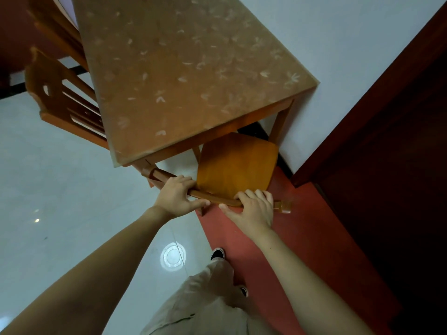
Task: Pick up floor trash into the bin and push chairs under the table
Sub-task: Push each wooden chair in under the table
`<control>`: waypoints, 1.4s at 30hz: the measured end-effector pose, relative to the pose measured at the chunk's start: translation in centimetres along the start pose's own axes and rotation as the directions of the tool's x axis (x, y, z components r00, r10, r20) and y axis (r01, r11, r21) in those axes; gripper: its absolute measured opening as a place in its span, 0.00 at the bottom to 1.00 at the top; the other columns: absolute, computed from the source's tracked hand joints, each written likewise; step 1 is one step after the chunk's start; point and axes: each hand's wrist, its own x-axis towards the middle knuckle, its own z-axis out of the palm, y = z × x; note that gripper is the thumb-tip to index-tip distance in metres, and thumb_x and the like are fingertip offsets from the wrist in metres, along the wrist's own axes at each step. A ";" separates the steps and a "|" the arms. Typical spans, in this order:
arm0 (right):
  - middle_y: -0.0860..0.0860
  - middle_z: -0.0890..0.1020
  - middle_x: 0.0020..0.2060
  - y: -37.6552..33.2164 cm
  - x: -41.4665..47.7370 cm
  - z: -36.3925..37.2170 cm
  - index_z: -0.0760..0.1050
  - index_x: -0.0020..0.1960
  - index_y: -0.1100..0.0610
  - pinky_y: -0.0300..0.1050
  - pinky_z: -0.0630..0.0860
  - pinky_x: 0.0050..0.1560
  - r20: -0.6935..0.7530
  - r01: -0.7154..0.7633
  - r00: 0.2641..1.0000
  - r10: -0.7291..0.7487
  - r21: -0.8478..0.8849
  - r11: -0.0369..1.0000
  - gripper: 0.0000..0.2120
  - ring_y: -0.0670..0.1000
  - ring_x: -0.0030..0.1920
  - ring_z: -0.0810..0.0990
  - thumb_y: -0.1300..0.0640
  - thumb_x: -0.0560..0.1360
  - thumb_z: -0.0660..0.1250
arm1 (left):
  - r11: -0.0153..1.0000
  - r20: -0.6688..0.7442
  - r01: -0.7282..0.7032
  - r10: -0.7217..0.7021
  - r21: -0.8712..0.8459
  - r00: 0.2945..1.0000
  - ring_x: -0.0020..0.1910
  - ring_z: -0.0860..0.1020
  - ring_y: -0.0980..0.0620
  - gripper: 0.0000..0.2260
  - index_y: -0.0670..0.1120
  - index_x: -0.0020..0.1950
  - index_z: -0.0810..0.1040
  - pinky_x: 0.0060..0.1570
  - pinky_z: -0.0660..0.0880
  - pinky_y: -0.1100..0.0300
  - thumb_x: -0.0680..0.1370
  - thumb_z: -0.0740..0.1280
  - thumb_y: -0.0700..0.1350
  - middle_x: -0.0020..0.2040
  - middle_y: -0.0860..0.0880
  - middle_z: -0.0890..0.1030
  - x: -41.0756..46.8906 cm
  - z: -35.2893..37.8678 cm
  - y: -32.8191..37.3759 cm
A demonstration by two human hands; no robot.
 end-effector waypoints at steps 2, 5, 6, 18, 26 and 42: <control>0.42 0.80 0.40 0.1 -0.1 0.0 0.79 0.47 0.47 0.46 0.62 0.61 -0.023 0.009 1.000 -0.009 0.004 1.000 0.29 0.47 0.46 0.74 0.25 0.72 0.53 | 1.000 0.001 0.011 -0.011 -0.003 1.000 0.37 0.71 0.55 0.29 0.50 0.42 0.79 0.39 0.70 0.56 0.69 0.61 0.75 0.36 0.54 0.76 -0.1 0.2 0.0; 0.42 0.80 0.40 0.4 -0.4 0.2 0.80 0.47 0.47 0.47 0.63 0.63 -0.027 0.017 1.000 -0.017 0.010 1.000 0.29 0.48 0.45 0.75 0.25 0.72 0.54 | 1.000 -0.028 0.008 -0.009 -0.008 1.000 0.37 0.71 0.54 0.28 0.49 0.41 0.78 0.40 0.69 0.56 0.70 0.61 0.74 0.36 0.54 0.75 -0.4 0.5 0.4; 0.42 0.79 0.39 0.5 -0.5 0.2 0.80 0.47 0.47 0.47 0.63 0.63 -0.023 0.018 1.000 -0.018 0.008 1.000 0.29 0.47 0.45 0.75 0.25 0.72 0.54 | 1.000 -0.045 0.008 -0.008 -0.006 0.999 0.37 0.70 0.54 0.27 0.50 0.41 0.78 0.40 0.68 0.57 0.70 0.61 0.74 0.35 0.54 0.75 -0.6 0.6 0.5; 0.41 0.81 0.40 6.2 -1.9 -2.3 0.82 0.46 0.44 0.49 0.61 0.68 -0.015 0.081 0.997 -0.080 0.029 0.996 0.30 0.46 0.48 0.77 0.22 0.69 0.55 | 0.998 -0.129 0.057 -0.055 0.012 0.990 0.37 0.66 0.55 0.26 0.50 0.39 0.75 0.43 0.60 0.59 0.70 0.59 0.73 0.35 0.55 0.70 -1.7 2.5 7.1; 0.43 0.83 0.44 9.0 -2.0 -4.1 0.83 0.48 0.45 0.48 0.60 0.66 0.067 0.134 0.988 -0.142 0.102 0.986 0.33 0.47 0.51 0.77 0.22 0.67 0.54 | 0.985 -0.071 0.151 -0.146 0.079 0.987 0.41 0.70 0.54 0.29 0.50 0.45 0.79 0.45 0.70 0.56 0.69 0.58 0.74 0.39 0.53 0.75 -1.8 2.9 10.4; 0.47 0.83 0.42 4.7 -3.5 -1.0 0.83 0.47 0.53 0.55 0.66 0.63 -0.134 -0.005 0.990 0.039 0.249 0.969 0.27 0.51 0.48 0.76 0.30 0.69 0.65 | 0.998 -0.190 0.061 -0.064 -0.017 0.980 0.37 0.67 0.55 0.27 0.48 0.43 0.79 0.42 0.62 0.61 0.71 0.62 0.71 0.36 0.54 0.74 -2.2 2.7 6.8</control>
